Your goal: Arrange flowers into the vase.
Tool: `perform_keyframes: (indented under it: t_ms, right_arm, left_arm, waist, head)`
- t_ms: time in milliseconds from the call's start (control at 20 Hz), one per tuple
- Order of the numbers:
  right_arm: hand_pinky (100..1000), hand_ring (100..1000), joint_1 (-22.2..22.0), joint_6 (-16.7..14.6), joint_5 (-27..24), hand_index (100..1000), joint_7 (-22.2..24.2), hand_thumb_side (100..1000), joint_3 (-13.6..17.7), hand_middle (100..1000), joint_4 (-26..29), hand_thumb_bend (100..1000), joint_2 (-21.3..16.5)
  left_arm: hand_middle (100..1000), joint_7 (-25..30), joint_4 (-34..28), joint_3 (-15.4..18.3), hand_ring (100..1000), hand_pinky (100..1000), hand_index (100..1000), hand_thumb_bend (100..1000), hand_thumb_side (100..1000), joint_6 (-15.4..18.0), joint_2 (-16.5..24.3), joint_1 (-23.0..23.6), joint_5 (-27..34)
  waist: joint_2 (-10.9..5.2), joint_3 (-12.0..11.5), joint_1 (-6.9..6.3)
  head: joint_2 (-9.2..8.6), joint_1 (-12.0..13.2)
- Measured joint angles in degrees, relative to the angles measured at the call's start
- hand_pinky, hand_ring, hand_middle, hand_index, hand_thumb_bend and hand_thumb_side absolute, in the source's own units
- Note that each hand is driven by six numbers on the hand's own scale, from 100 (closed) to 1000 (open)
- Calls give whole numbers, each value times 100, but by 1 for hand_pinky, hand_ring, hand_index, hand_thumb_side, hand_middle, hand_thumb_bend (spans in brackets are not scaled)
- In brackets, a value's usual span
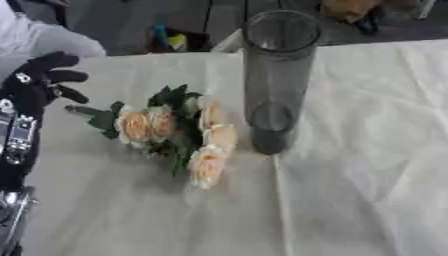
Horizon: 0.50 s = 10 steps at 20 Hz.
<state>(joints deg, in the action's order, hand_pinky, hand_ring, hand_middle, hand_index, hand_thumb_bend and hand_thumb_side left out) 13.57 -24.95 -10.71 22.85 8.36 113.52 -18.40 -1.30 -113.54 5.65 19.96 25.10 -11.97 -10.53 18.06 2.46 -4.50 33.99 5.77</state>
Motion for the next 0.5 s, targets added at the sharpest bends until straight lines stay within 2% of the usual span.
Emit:
perform_keyframes:
  t_ms: [300, 500]
  right_arm:
    - [807, 693, -1, -41, -4, 820, 40, 1000, -30, 551, 0, 100, -4]
    - [808, 692, -1, -62, -10, 820, 61, 1000, -33, 551, 0, 100, -6]
  left_arm:
    - [826, 83, 0, 22, 771, 624, 956, 100, 906, -171, 770, 146, -353]
    - [839, 269, 0, 25, 783, 649, 976, 100, 871, -425, 1295, 221, -561]
  waist:
    - [0, 37, 0]
    - [0, 79, 0]
  head:
    - [-15, 44]
    - [-36, 45]
